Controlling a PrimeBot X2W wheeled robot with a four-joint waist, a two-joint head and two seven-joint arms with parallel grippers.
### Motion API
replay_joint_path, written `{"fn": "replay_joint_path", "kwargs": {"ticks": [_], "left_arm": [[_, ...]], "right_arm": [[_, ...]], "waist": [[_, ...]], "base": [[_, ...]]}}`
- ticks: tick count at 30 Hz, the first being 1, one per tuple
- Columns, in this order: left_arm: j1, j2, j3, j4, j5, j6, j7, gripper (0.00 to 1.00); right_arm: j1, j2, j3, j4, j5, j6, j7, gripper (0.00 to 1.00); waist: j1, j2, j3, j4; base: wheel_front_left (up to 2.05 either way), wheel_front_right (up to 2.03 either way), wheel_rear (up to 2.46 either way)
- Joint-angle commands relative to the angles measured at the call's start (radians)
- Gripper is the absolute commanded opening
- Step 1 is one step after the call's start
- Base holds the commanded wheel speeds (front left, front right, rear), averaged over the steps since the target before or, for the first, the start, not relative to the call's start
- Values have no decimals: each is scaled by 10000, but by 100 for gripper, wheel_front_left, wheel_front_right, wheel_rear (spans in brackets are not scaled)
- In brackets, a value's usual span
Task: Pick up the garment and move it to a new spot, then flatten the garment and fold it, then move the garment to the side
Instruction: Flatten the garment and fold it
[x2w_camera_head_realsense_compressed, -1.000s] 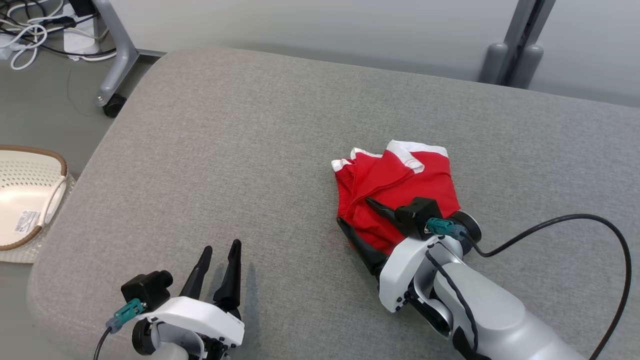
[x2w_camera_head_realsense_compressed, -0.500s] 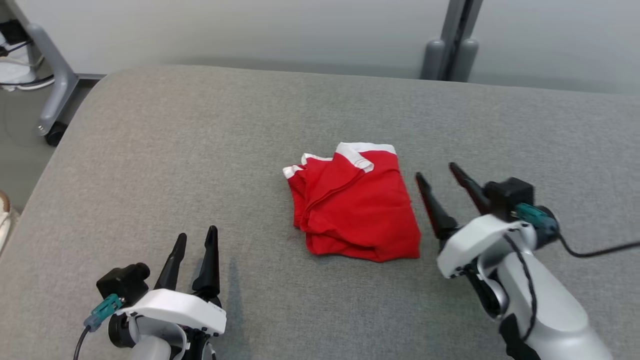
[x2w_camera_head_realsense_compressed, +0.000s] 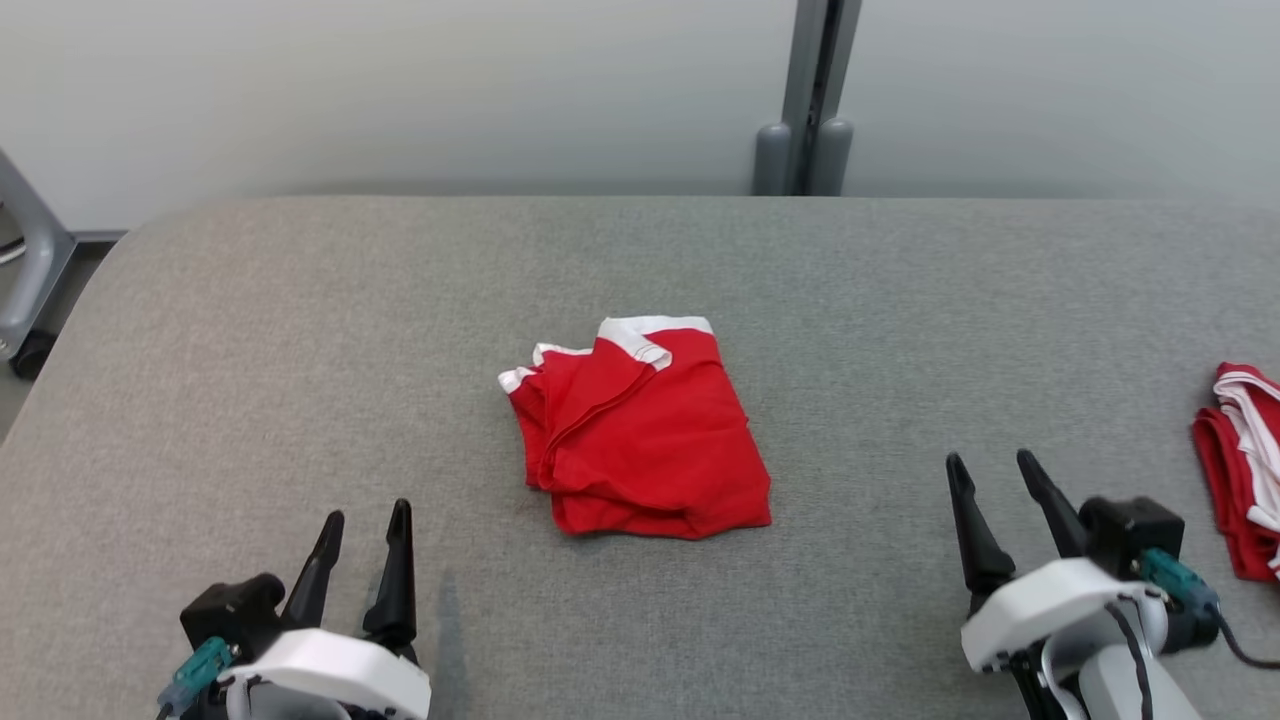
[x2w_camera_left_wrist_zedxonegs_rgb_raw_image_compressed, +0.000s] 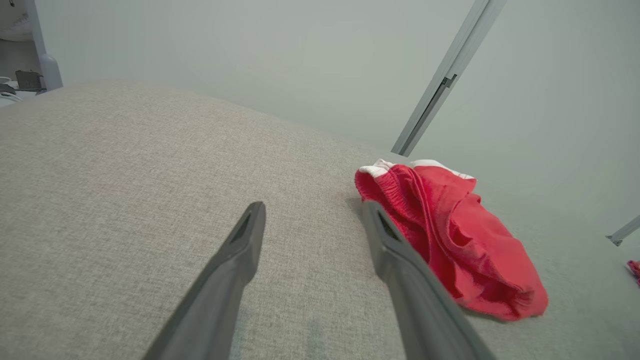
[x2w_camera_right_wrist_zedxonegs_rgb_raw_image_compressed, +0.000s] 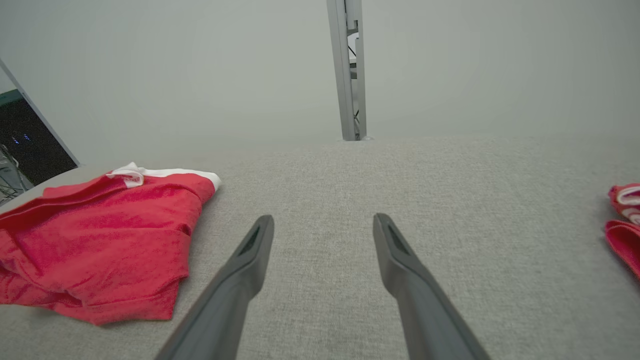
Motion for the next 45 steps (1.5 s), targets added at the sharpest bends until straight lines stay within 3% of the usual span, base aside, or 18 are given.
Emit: {"fn": "replay_joint_path", "kwargs": {"ticks": [1,15,24,34,45], "left_arm": [[188,47,106,-6,159,-15,-15,100],[1181,46,705,-292,1225,141,-15,100],[1275,44,743,-453,1389,195,-15,100],[568,49,187,-835,2242,536,-15,100],[-202,41,-610,-912,2111,763,-15,100]], "right_arm": [[251,-55,-58,-50,21,0,-39,100],[1582,-52,-365,-313,-97,-2,-39,100],[1535,-48,-255,-391,-5,0,-40,100],[-230,-51,1057,-111,379,0,-41,100],[-2934,-55,2857,1536,1174,0,-40,100]], "waist": [[0,0,-190,-187],[0,0,-973,-723],[0,0,-919,-577],[0,0,171,296],[0,0,1236,1652]], "base": [[0,0,0],[0,0,0],[0,0,0],[0,0,0],[0,0,0]]}}
